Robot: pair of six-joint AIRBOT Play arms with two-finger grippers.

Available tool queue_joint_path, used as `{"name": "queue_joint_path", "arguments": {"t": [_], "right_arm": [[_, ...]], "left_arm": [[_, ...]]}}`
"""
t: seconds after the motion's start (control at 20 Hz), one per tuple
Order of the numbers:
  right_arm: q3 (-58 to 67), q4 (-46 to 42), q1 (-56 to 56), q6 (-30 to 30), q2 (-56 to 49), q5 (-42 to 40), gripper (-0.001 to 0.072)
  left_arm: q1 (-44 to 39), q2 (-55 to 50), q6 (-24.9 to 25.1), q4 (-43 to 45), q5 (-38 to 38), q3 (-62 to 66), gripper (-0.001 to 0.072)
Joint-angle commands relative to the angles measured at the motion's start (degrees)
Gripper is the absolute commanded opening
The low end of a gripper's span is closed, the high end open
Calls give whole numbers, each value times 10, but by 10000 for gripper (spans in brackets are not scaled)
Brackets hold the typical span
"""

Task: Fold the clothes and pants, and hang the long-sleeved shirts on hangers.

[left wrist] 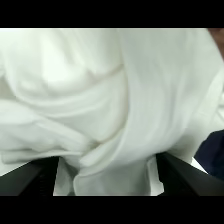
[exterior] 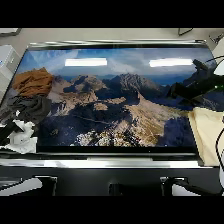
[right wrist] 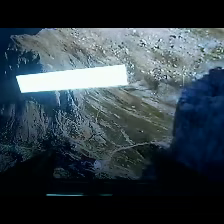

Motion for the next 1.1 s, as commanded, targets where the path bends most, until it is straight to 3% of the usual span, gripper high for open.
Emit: {"name": "queue_joint_path", "arguments": {"t": [0.0, 0.05, 0.25, 0.5, 0.6, 0.75, 0.9, 1.05], "right_arm": [[0, 6, 0, 10, 0, 38, 693], [0, 6, 0, 10, 0, 43, 693], [0, 5, 0, 7, 0, 32, 692], [0, 5, 0, 7, 0, -15, 682], [0, 5, 0, 7, 0, -21, 682], [0, 4, 0, -3, 0, -15, 682], [0, 4, 0, -8, 0, -5, 682], [0, 3, 0, -11, 0, 14, 682]], "left_arm": [[5, -9, 24, -20, 2, -6, 290], [11, -2, 26, -22, -12, 1, 39], [17, 93, 9, -50, -3, 96, 25], [-29, 264, -11, -240, 121, 261, 24], [-116, 339, -11, -292, 163, 276, 24], [-305, 407, -11, -294, 202, 268, 24], [-506, 398, -11, -287, 220, 225, 24], [-657, 329, -12, -259, 228, 137, 23]]}}
